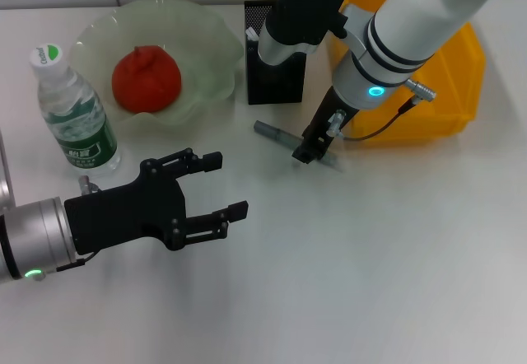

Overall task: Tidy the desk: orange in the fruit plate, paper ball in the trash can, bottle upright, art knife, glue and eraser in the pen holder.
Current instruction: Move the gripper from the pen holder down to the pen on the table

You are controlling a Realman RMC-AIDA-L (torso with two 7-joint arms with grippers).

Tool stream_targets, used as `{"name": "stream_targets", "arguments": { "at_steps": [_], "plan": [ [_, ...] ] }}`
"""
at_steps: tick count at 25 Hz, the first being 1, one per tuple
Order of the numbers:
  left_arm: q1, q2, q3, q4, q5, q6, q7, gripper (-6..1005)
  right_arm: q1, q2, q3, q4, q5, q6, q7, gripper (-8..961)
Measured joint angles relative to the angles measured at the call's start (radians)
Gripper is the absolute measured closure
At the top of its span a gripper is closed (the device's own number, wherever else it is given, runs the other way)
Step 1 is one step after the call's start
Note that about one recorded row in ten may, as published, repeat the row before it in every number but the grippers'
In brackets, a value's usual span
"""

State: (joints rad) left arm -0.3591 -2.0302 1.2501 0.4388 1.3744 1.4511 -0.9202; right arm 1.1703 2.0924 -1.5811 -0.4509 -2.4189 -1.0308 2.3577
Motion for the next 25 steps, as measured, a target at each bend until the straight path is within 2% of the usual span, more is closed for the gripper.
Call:
{"name": "stream_targets", "arguments": {
  "at_steps": [16, 25],
  "plan": [
    [-0.001, -0.002, 0.000, 0.002, 0.000, 0.000, 0.001, 289, -0.004, 0.000, 0.001, 0.011, 0.000, 0.001, 0.000, 677],
    [-0.001, -0.002, 0.000, 0.002, 0.000, 0.000, 0.001, 292, -0.008, 0.000, -0.005, 0.011, 0.000, 0.002, 0.007, 698]
  ]
}}
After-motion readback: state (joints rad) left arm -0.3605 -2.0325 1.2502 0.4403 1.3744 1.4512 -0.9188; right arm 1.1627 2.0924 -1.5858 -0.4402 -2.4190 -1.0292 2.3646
